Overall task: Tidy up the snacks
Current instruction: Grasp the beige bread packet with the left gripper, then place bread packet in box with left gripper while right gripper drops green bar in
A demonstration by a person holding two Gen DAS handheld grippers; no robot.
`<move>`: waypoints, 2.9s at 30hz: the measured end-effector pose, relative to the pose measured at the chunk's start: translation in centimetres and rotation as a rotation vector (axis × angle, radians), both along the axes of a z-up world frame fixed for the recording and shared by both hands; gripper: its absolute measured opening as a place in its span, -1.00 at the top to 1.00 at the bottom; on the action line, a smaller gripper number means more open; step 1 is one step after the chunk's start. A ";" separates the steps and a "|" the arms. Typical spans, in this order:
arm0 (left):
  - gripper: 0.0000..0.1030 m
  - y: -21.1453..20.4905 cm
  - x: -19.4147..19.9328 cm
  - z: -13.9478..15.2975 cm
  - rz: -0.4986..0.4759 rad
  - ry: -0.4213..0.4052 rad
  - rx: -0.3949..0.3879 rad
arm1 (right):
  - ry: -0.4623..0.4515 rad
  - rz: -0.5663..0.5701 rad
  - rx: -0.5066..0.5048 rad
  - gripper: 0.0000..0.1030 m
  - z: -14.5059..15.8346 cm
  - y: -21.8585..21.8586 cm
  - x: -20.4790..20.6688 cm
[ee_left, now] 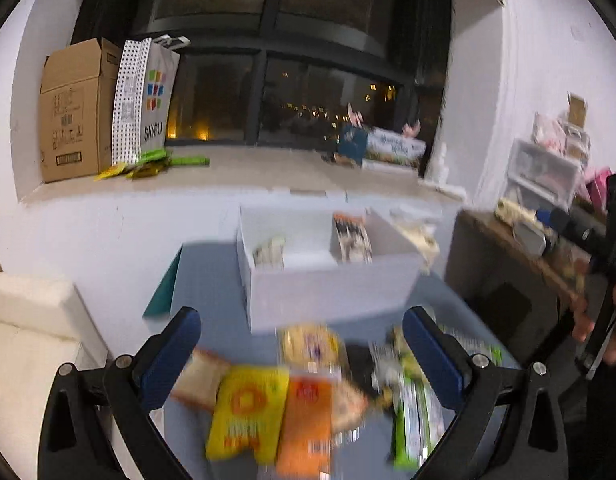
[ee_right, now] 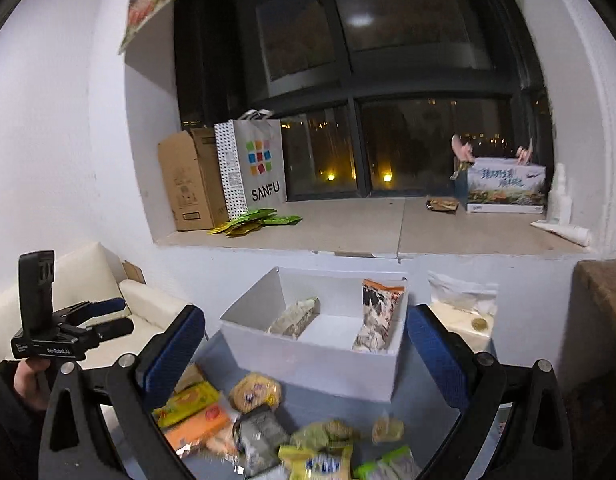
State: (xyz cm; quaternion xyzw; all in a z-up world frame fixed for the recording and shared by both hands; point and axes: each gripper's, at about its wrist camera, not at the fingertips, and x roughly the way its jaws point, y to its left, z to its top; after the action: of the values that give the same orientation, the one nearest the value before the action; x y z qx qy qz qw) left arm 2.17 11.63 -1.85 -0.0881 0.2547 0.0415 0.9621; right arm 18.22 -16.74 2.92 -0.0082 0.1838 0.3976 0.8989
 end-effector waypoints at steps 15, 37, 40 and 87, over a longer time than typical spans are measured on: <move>-1.00 1.3 -1.6 -8.4 0.100 0.203 -0.117 | -0.070 -0.018 -0.127 -1.00 -6.8 -4.5 -11.3; -0.59 12.3 10.7 -17.5 0.069 0.550 -0.071 | -0.100 0.031 -0.188 -1.00 -8.0 -3.2 -12.6; -0.16 12.1 10.6 -17.0 0.075 0.530 -0.028 | -0.094 0.029 -0.189 -1.00 -8.2 -3.2 -12.5; 0.15 -3.4 1.0 -1.2 -0.129 -0.020 -0.137 | 0.311 0.058 -0.210 -0.19 -13.3 -10.8 2.3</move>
State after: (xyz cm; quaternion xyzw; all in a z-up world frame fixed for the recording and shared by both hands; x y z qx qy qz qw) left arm 3.18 8.21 -3.02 -0.1375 0.2526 -0.0392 0.9570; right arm 20.52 -27.56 -10.40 -0.0457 0.3610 0.3982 0.8420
